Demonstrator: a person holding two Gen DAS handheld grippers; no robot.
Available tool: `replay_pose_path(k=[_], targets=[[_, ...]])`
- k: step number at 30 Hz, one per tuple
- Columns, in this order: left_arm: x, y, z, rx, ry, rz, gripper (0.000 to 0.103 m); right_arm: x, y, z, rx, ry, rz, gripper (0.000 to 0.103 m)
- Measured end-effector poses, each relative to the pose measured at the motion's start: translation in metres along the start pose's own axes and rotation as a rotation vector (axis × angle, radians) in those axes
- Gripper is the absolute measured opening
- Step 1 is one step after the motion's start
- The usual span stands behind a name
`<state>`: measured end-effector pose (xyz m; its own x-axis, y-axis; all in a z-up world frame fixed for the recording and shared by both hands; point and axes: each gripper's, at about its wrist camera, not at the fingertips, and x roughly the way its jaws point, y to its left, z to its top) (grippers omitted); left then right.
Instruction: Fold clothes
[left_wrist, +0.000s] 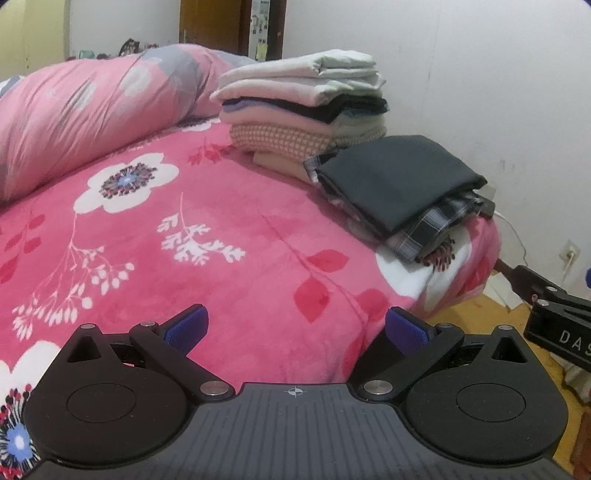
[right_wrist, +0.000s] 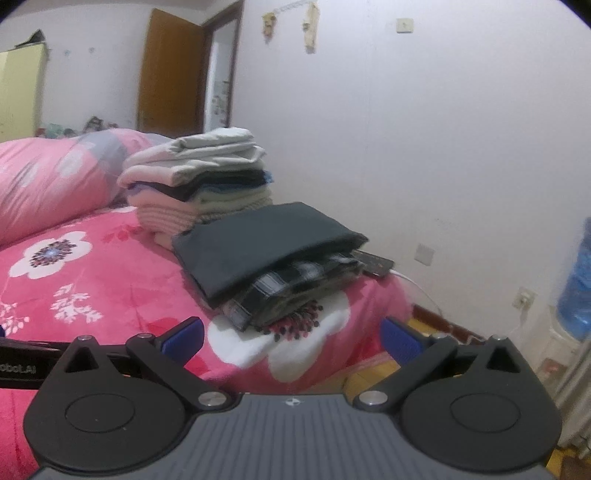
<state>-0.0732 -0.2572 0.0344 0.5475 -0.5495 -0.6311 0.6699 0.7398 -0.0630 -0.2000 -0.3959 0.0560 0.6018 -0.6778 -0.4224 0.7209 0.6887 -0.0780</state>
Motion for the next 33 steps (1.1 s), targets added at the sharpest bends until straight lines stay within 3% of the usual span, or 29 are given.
replay_pose_path(k=[6,33], targets=[[-0.001,0.003,-0.001,0.006,-0.012,0.015,0.103,-0.005,-0.006,0.002,0.050,0.003,-0.037,0.103],[-0.006,0.007,-0.009,0.025,-0.027,-0.012,0.103,-0.008,0.012,0.000,0.006,0.019,-0.022,0.103]])
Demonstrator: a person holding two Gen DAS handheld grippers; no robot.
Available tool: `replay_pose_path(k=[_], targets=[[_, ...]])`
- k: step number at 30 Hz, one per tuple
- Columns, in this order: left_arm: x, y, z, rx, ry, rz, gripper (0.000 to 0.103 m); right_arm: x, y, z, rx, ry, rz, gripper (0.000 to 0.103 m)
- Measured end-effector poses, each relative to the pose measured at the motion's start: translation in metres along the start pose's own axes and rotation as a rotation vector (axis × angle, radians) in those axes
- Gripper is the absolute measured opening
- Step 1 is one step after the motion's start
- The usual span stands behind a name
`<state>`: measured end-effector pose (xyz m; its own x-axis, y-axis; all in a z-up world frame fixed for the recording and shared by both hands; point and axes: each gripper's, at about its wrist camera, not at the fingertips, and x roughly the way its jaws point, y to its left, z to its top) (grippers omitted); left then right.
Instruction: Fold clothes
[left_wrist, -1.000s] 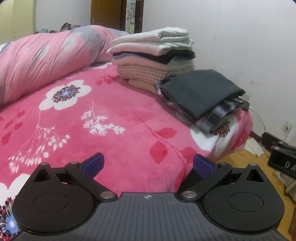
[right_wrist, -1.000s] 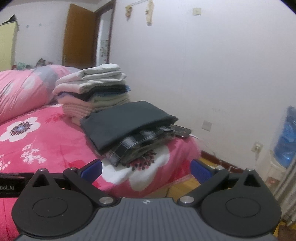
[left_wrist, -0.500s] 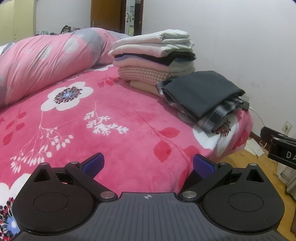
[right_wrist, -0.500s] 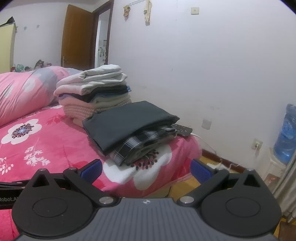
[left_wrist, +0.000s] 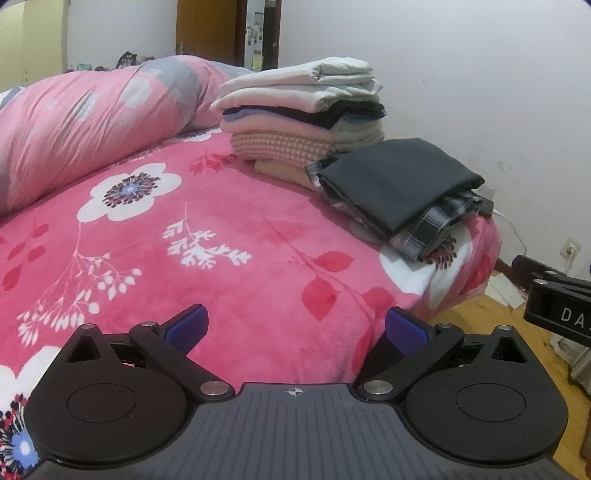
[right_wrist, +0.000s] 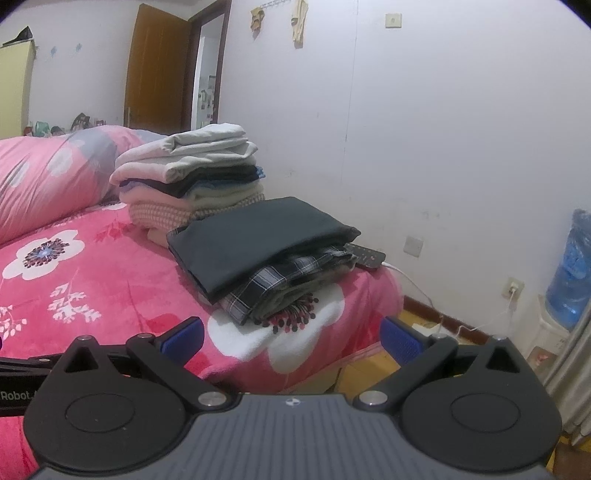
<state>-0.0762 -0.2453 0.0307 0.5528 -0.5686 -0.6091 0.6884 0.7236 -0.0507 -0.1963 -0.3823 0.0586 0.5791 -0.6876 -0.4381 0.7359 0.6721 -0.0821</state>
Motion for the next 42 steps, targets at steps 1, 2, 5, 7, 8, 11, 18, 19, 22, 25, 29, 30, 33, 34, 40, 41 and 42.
replay_pose_path(k=[1,2,5,7,8,11,18,19,22,25,29,30,33,34,40,41,42], targets=[[0.000,0.000,0.000,-0.001,0.000,-0.002,0.103,0.000,0.000,0.000,-0.001,0.000,-0.001,0.103],[0.000,0.000,0.000,-0.001,0.000,-0.004,0.103,0.000,0.000,0.000,-0.001,0.000,-0.002,0.103],[0.000,-0.001,0.000,-0.004,0.001,-0.010,0.103,0.001,-0.001,-0.001,-0.003,0.001,-0.004,0.103],[0.000,-0.001,-0.001,-0.005,0.001,-0.014,0.103,0.001,-0.001,-0.001,-0.004,0.002,-0.005,0.103],[0.000,-0.002,-0.001,-0.006,0.001,-0.017,0.103,0.002,-0.001,-0.001,-0.005,0.003,-0.005,0.103],[0.000,-0.002,-0.001,-0.007,0.002,-0.022,0.103,0.003,-0.001,-0.002,-0.007,0.006,-0.004,0.103],[0.001,-0.004,-0.001,-0.005,0.010,-0.029,0.103,0.003,-0.001,-0.001,-0.008,0.009,-0.004,0.103],[0.001,-0.004,-0.001,-0.005,0.011,-0.030,0.103,0.004,-0.001,-0.001,-0.009,0.009,-0.004,0.103],[0.002,-0.005,-0.001,-0.004,0.014,-0.031,0.103,0.004,0.000,-0.002,-0.008,0.009,-0.007,0.103],[0.002,-0.005,0.000,-0.002,0.018,-0.032,0.103,0.004,-0.001,-0.002,-0.007,0.010,-0.007,0.103],[0.003,-0.007,-0.001,0.003,0.019,-0.031,0.103,0.005,-0.002,-0.003,-0.006,0.010,-0.007,0.103],[0.003,-0.007,-0.001,0.004,0.019,-0.030,0.103,0.005,-0.002,-0.003,-0.006,0.011,-0.009,0.103],[0.003,-0.008,0.000,0.003,0.016,-0.033,0.103,0.006,-0.003,-0.003,-0.008,0.012,-0.013,0.103],[0.002,-0.008,0.000,0.003,0.015,-0.034,0.103,0.006,-0.003,-0.003,-0.008,0.013,-0.015,0.103],[0.005,-0.011,0.001,0.006,0.023,-0.031,0.103,0.008,-0.006,-0.003,-0.009,0.017,-0.021,0.103],[0.006,-0.011,0.001,0.005,0.026,-0.030,0.103,0.008,-0.006,-0.003,-0.008,0.019,-0.021,0.103],[0.006,-0.011,0.001,0.005,0.027,-0.030,0.103,0.009,-0.007,-0.003,-0.008,0.020,-0.022,0.103]])
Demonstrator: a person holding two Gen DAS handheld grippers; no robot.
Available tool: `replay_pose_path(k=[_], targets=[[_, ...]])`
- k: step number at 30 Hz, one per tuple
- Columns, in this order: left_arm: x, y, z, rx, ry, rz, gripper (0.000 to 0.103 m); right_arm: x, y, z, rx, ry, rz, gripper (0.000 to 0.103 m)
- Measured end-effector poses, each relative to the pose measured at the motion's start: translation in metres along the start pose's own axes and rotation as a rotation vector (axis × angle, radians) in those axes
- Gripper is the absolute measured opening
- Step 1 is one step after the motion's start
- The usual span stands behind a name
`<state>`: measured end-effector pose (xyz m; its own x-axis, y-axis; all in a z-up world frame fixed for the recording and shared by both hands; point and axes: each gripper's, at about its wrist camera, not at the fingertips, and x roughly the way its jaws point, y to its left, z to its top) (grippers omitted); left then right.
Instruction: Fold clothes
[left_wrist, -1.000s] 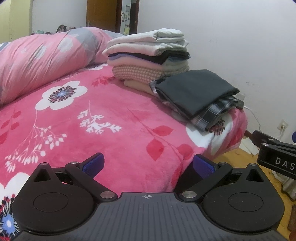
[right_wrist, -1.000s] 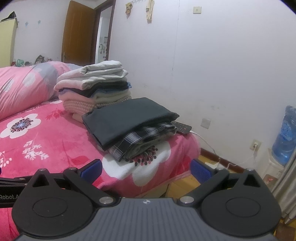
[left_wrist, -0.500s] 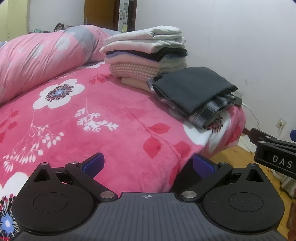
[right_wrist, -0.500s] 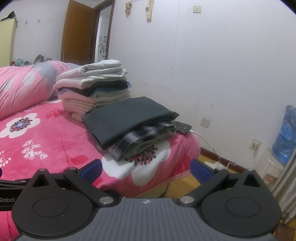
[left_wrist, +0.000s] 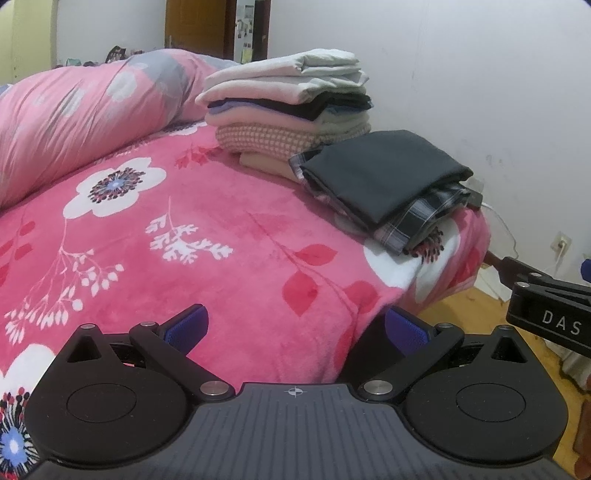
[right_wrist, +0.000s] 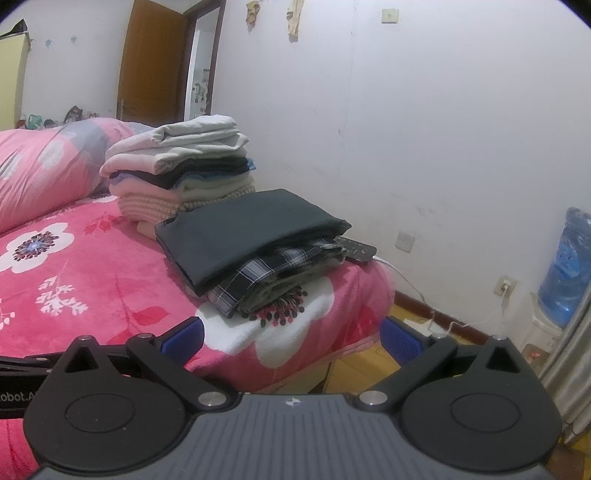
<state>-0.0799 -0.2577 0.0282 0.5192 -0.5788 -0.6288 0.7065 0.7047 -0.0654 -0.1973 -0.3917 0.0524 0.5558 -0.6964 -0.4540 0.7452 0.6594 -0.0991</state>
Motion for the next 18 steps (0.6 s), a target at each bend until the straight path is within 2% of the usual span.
replay_pose_path(k=[18], targets=[[-0.0007,0.0001,0.0006,-0.011,-0.001,0.011,0.103,-0.0005,0.0013,-0.0030,-0.001,0.007,-0.002,0.103]])
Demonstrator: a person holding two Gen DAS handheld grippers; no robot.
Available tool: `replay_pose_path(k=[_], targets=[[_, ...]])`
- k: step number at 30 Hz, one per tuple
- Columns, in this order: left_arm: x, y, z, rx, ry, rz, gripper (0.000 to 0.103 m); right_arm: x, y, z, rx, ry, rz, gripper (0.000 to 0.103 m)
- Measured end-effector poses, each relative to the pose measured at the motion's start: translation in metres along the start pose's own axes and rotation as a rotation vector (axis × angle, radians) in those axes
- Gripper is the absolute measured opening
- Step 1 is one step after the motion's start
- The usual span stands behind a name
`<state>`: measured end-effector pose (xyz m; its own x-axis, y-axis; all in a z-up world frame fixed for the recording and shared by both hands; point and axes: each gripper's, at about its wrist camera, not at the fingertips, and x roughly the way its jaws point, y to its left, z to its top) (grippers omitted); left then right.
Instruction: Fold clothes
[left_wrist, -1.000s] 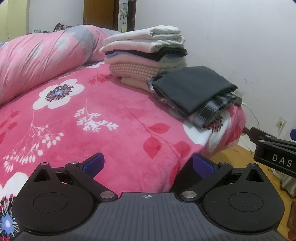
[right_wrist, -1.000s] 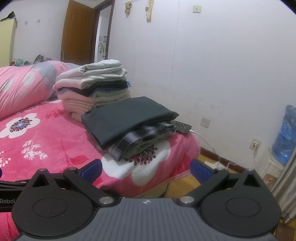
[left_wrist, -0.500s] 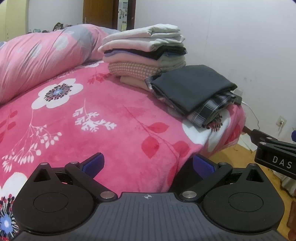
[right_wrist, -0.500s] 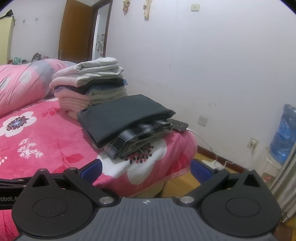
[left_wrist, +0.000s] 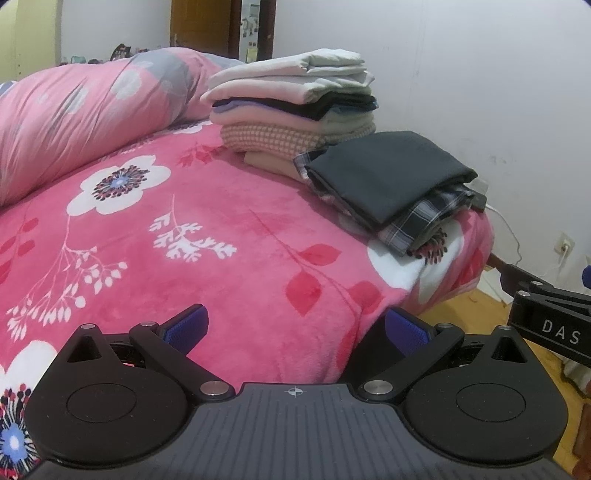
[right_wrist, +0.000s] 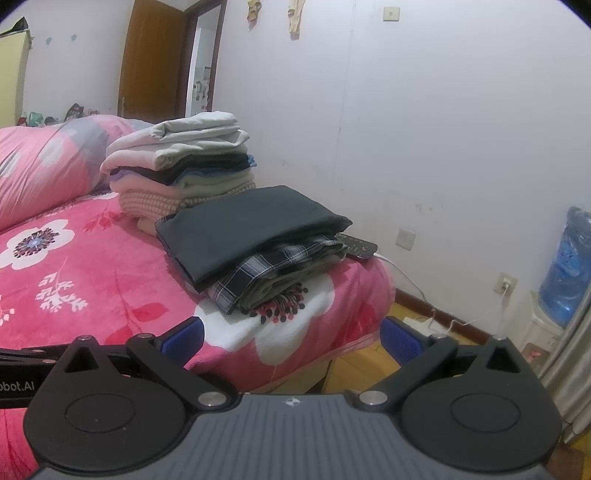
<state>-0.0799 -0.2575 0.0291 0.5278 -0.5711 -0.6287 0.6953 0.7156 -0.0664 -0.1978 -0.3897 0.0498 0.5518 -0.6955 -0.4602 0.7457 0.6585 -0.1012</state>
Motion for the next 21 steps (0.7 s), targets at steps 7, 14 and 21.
replay_pose_path(k=[7,14,21], targets=[[-0.0003,-0.0001,-0.0006,0.002,0.001,0.000,0.103,-0.0008,0.0008,-0.0014,0.000,0.002,-0.004,0.103],[-0.0001,0.0002,-0.0012,0.001,0.002,0.001,0.103,-0.0007,0.0021,-0.0029,-0.003,0.004,-0.003,0.103],[-0.0001,-0.0001,-0.0012,0.002,0.004,0.000,0.103,-0.0020,0.0030,-0.0043,-0.005,0.005,-0.005,0.103]])
